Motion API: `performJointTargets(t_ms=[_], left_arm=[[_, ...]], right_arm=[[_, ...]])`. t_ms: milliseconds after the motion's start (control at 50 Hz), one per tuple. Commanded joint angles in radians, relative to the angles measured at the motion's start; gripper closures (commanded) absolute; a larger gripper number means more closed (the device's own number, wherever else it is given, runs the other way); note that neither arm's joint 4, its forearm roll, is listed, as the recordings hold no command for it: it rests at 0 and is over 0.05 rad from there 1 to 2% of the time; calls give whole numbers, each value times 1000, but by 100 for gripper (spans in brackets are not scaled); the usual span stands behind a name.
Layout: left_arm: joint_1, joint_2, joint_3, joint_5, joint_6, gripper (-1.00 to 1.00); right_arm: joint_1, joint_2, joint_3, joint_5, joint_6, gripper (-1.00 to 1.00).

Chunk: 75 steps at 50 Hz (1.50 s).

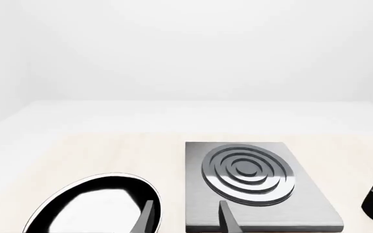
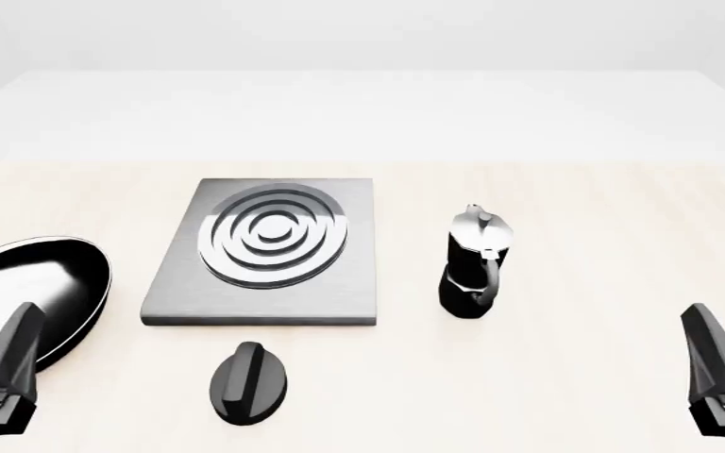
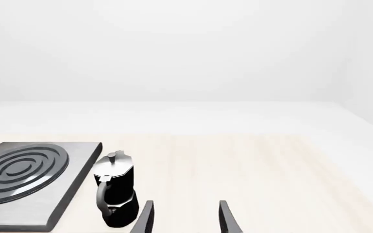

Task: Turn on the stove.

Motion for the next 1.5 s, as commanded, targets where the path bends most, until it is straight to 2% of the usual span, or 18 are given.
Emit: performJointTargets(t_ms=[20, 60, 100, 180, 200, 240, 260, 360, 380, 420, 520, 540, 580, 600, 720, 920, 1040, 1500], left_arm=[[-1, 40, -2, -14, 1, -100], [-7, 65, -6, -27, 8, -100], [-15, 159, -8, -86, 51, -100], [-32, 387, -19, -221, 73, -100], [-55, 395, -32, -209, 43, -100], [-34, 484, -46, -240, 103, -100], [-45, 543, -63, -248, 69, -100], [-76, 648, -107, -215, 77, -100], [-63, 676, -102, -226, 122, -100], [-90, 733, -121, -210, 72, -100], [-113, 731, -137, -166, 59, -100], [-129, 759, -149, -155, 24, -100], [-126, 787, -170, -124, 26, -100], [-153, 829, -183, -110, -16, -100], [-212, 779, -238, 24, 9, -100], [-314, 823, -310, 135, -49, -100], [-361, 858, -333, 169, -94, -100], [-466, 960, -389, 223, -140, -100]], right_arm=[[-6, 11, -1, 4, 6, -100], [-6, 9, -1, 6, -1, -100], [-4, 16, 0, 1, -1, -100], [-9, 3, -2, 9, 0, -100], [-9, 1, -2, 10, -4, -100], [-12, -1, -3, 10, -8, -100], [-12, -1, -3, 10, -8, -100], [-14, -2, -2, 8, -9, -100], [-14, -2, -2, 8, -9, -100], [-14, -2, -3, 8, -8, -100], [-14, -3, -2, 4, -15, -100], [-14, -3, -2, 4, -16, -100], [-14, -3, -2, 3, -16, -100], [-14, -3, -3, 4, -17, -100], [-15, -3, -3, 1, -22, -100], [-14, -3, -2, 3, -24, -100], [-12, -3, -2, 2, -26, -100], [-13, -3, -1, -5, -22, -100]])
